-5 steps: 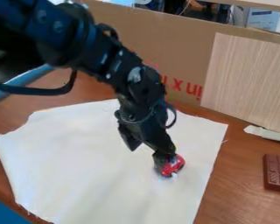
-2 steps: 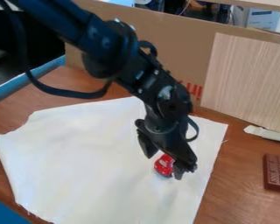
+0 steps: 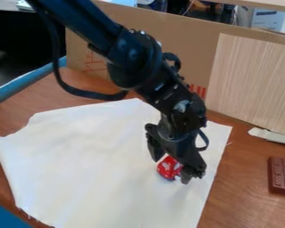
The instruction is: Move the red object from the white cloth to the bottom right of the cloth
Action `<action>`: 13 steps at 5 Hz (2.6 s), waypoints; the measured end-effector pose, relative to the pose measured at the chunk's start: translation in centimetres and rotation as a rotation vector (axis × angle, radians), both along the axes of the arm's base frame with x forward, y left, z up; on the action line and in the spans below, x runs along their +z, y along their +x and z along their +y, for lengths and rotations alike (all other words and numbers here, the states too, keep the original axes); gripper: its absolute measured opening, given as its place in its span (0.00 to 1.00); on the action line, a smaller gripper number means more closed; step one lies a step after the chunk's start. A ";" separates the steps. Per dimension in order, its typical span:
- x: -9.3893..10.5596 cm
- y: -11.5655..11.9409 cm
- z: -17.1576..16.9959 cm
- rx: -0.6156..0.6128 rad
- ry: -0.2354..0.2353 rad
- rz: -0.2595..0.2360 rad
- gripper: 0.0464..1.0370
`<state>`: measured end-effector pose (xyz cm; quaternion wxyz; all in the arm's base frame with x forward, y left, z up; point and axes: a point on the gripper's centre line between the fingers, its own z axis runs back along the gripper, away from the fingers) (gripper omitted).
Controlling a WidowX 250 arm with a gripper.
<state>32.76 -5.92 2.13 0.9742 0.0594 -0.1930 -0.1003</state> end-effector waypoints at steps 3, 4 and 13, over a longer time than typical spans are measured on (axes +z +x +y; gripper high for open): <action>-0.6 -0.3 0.8 0.097 -0.014 0.042 0.60; 0.4 -0.6 0.8 0.095 -0.033 0.033 0.60; 2.0 -1.4 -10.4 0.256 -0.123 0.127 0.96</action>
